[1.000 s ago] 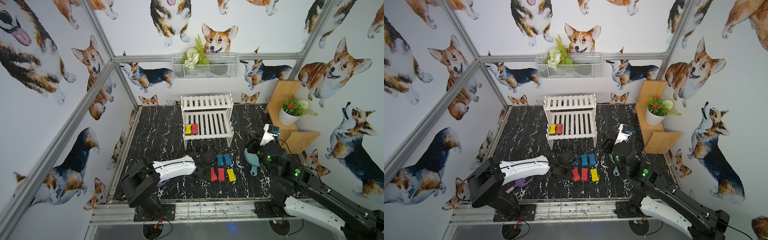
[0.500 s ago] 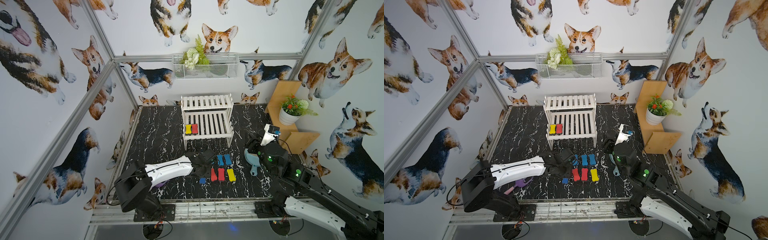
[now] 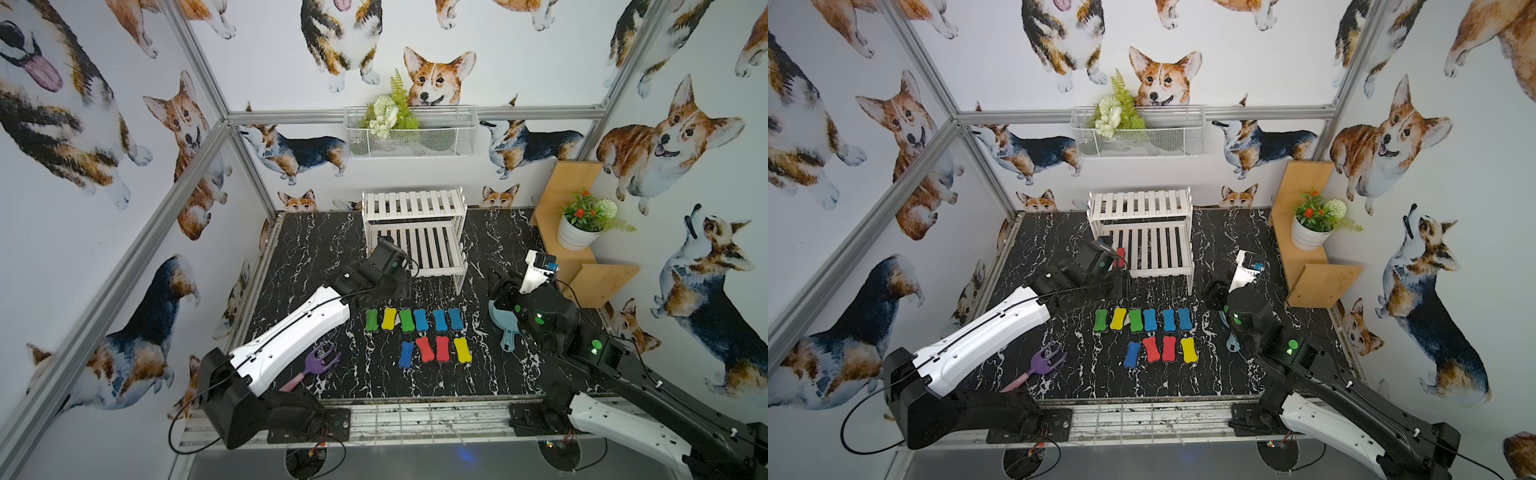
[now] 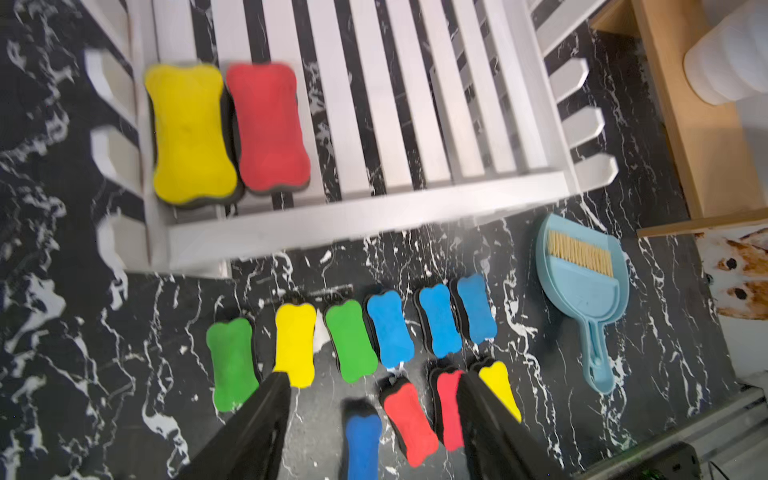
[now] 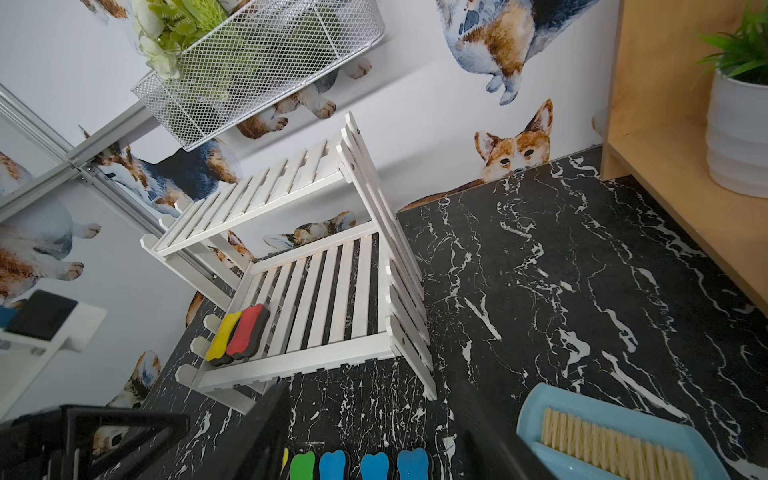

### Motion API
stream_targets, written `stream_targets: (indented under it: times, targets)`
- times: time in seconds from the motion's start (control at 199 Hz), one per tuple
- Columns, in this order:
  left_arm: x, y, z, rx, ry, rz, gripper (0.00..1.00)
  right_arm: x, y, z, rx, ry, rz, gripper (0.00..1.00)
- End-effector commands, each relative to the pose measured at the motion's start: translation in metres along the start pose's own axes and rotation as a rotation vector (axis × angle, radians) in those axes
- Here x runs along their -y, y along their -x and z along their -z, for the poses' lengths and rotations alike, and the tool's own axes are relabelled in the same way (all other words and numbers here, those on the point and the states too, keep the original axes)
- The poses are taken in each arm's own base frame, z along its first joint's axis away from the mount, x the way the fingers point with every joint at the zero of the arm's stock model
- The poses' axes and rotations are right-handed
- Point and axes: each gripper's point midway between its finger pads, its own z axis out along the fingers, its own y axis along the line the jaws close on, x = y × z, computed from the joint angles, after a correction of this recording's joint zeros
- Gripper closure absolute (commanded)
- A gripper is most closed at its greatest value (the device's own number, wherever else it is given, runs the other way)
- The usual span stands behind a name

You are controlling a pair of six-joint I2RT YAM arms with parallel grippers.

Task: Remove the whiteboard erasers from the shelf
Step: Place the whiteboard eraser at the center of the board, then pick up the whiteboard eraser from the shelf.

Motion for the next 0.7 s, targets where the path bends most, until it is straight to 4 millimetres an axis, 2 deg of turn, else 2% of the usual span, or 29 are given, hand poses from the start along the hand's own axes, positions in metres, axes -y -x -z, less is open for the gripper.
stream_targets:
  times: [0.0,0.106,0.256,0.518,0.583,0.603,0.699]
  targets:
    - [-0.012,0.022,-0.005,0.027,0.051,-0.076,0.31,0.001,0.000,-0.001,0.003,-0.005,-0.013,0.32]
    - [-0.016,0.040,-0.016,0.054,0.091,-0.099,0.31,0.002,0.000,-0.001,0.003,-0.010,-0.011,0.32]
    - [-0.018,0.051,-0.037,0.063,0.118,-0.111,0.31,0.001,-0.001,-0.002,0.001,-0.011,-0.012,0.32]
    - [-0.019,0.058,-0.065,0.066,0.141,-0.121,0.32,0.003,-0.002,-0.001,0.001,-0.015,-0.019,0.32]
    - [-0.017,0.062,-0.065,0.082,0.131,-0.122,0.33,0.004,-0.002,-0.001,0.001,-0.016,-0.020,0.32]
    - [-0.018,0.058,-0.075,0.063,0.139,-0.124,0.33,0.005,-0.003,-0.001,0.000,-0.018,-0.020,0.32]
    - [-0.019,0.057,-0.086,0.049,0.148,-0.123,0.33,0.005,-0.002,0.000,0.003,-0.018,-0.022,0.32]
